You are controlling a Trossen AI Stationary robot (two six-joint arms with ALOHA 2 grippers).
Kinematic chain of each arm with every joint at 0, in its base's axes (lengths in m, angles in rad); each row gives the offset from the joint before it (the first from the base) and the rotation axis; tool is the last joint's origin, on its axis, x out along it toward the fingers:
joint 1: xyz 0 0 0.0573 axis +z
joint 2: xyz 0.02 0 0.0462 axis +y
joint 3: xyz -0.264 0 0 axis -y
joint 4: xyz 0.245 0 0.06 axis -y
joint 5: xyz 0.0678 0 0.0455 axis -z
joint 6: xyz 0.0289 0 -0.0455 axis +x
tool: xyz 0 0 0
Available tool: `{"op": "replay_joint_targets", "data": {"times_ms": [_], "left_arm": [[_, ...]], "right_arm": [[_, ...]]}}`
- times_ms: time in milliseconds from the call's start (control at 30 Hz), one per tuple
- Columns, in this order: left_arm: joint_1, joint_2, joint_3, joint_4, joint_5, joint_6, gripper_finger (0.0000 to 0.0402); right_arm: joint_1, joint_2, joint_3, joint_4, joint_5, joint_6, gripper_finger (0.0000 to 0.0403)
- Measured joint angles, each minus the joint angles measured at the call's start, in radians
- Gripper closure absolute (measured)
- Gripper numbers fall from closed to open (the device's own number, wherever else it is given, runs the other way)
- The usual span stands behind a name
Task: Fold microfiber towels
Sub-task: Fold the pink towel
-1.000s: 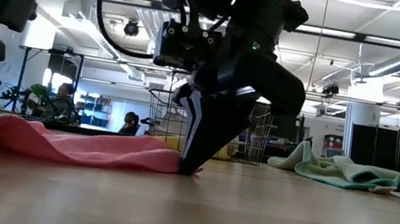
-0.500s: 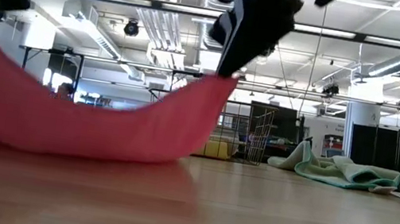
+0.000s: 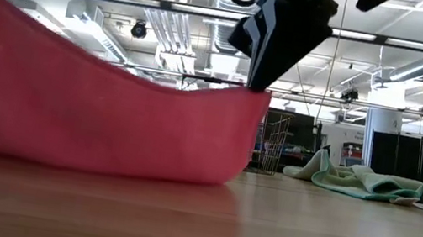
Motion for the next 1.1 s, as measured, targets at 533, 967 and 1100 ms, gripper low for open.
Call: {"op": "replay_joint_targets", "data": {"times_ms": [533, 967, 1100], "left_arm": [[0.013, -0.019, -0.002, -0.009, 0.001, -0.006, 0.0389], [0.074, -0.025, -0.002, -0.009, 0.009, -0.028, 0.0389], [0.073, -0.043, -0.002, -0.009, 0.010, -0.036, 0.0389]], "right_arm": [[0.003, 0.014, 0.000, 0.000, -0.024, -0.031, 0.0295], [0.013, 0.014, -0.104, 0.076, -0.116, -0.067, 0.0230], [0.018, 0.016, -0.150, 0.101, -0.115, -0.067, 0.0229]]}}
